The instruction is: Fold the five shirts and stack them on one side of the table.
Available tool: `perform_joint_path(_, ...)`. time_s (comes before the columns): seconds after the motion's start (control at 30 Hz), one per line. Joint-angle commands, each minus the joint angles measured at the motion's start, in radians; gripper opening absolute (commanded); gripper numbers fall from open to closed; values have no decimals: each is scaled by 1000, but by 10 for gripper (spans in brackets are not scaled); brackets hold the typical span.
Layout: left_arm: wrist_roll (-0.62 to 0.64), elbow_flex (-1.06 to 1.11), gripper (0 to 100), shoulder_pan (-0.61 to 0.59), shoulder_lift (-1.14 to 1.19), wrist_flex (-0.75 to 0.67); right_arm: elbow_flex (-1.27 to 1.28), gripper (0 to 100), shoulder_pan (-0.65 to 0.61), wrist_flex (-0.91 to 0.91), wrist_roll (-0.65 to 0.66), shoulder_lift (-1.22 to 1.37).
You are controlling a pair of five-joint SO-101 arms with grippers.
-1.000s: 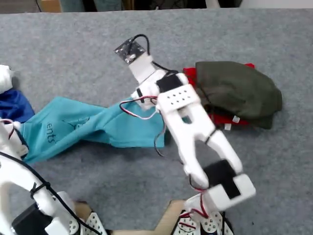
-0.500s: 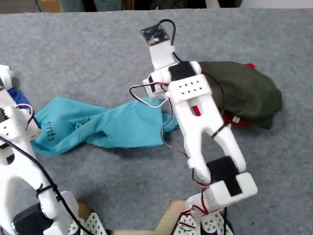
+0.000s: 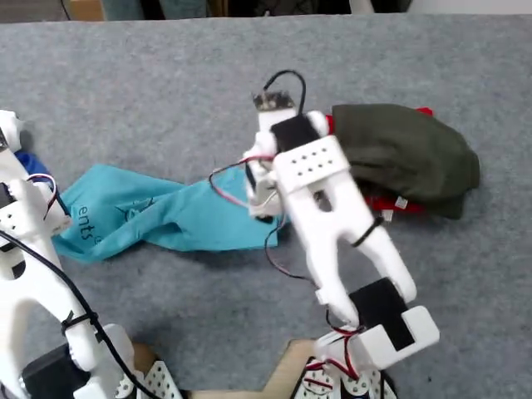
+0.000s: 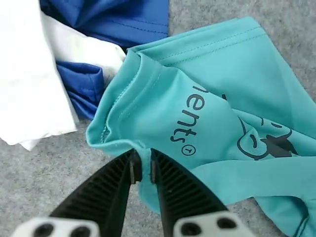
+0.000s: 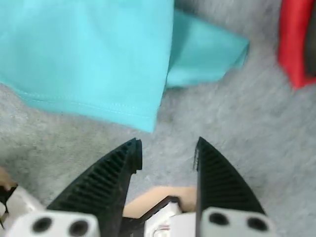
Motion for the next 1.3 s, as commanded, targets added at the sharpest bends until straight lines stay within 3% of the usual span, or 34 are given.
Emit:
perform_joint_path(0.0,6,-5,30,10,-31,-8,93,170,-52,-87,-57,-41)
perform_joint_path(0.3,6,-4,30,7,-31,-6,260,170,-63,-262,-74,-41)
perform_joint_path(1.27,6,-4,30,5,-31,-12,323,143,-97,-327,-84,-41)
